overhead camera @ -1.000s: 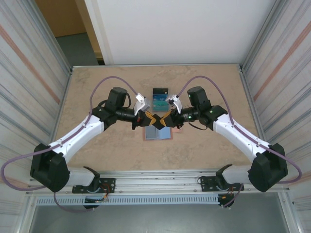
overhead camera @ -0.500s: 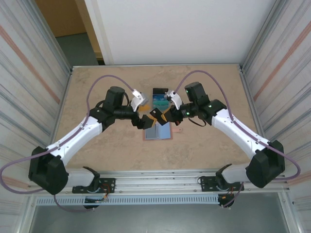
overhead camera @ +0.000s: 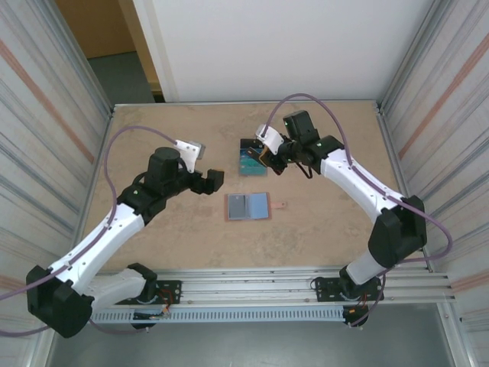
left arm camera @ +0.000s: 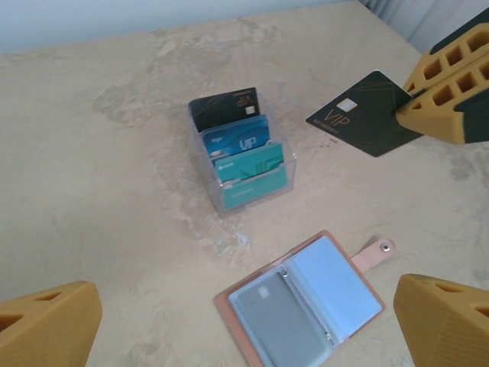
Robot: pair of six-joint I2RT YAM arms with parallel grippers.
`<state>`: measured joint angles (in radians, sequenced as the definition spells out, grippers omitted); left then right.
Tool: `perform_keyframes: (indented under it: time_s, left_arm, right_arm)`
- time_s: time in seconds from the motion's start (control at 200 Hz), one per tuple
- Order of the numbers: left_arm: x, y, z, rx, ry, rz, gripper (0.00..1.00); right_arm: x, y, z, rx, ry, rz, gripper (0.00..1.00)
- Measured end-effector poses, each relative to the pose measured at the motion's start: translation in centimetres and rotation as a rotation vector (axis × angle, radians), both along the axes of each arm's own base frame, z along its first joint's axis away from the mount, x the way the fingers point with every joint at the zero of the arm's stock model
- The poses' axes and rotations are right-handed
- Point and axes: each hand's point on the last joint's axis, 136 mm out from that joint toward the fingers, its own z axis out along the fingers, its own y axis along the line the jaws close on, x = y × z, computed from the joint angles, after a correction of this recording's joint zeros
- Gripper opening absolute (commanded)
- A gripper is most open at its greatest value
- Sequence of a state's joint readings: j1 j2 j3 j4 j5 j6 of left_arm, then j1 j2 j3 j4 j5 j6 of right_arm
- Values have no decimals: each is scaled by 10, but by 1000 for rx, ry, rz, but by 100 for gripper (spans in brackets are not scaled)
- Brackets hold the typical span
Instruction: Take the credit cards out of the card holder
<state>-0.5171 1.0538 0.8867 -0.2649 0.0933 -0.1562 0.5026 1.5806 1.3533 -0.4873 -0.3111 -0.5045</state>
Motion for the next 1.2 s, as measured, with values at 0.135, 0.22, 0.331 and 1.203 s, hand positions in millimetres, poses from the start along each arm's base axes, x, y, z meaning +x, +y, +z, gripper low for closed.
perform_keyframes:
  time_s: [0.135, 0.22, 0.331, 1.203]
  left_arm:
    - [0, 7, 4, -9, -9, 45, 99]
    - [0, 9, 6, -17, -10, 57, 99]
    - [0, 10, 3, -24, 1, 71, 99]
    - [1, 12, 1, -32, 14, 90, 99]
  right_arm:
    - [25, -2, -23, -93, -46, 48, 0]
    - [45, 2, -29, -123, -67, 77, 0]
    - [71, 4, -30, -144, -96, 90, 0]
    - [130, 16, -64, -221, -78, 151, 0]
